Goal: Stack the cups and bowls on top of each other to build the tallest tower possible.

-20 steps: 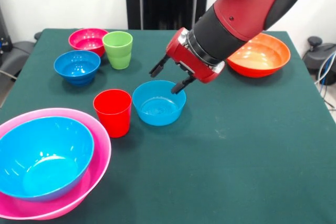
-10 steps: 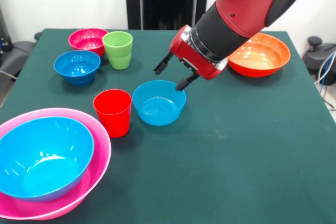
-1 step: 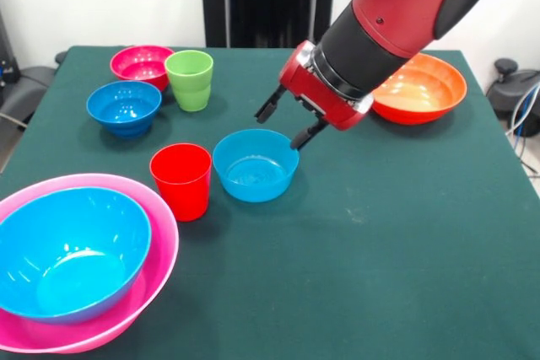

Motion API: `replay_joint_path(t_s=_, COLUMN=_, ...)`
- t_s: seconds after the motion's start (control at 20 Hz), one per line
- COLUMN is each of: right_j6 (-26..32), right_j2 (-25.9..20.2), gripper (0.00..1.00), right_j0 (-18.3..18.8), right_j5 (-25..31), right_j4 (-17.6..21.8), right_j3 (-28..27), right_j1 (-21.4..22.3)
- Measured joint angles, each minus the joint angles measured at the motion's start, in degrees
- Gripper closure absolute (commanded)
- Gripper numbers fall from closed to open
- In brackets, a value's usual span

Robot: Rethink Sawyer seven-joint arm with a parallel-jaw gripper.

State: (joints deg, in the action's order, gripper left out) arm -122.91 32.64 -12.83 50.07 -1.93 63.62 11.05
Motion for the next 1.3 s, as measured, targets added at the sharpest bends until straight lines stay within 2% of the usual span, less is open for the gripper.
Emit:
replay_joint_path(t_s=0.85, right_j6=-0.6, right_j2=0.0, gripper=0.0, right_j0=-2.4, right_j5=-3.7, right_j4=-2.5, right_j3=1.4, right_j1=-0.3)
replay_joint_path(t_s=1.3, right_j6=-0.8, right_j2=0.0, gripper=0.0, right_j0=-3.1, right_j5=-5.9, right_j4=-2.5, right_j3=1.4, right_j1=-3.1)
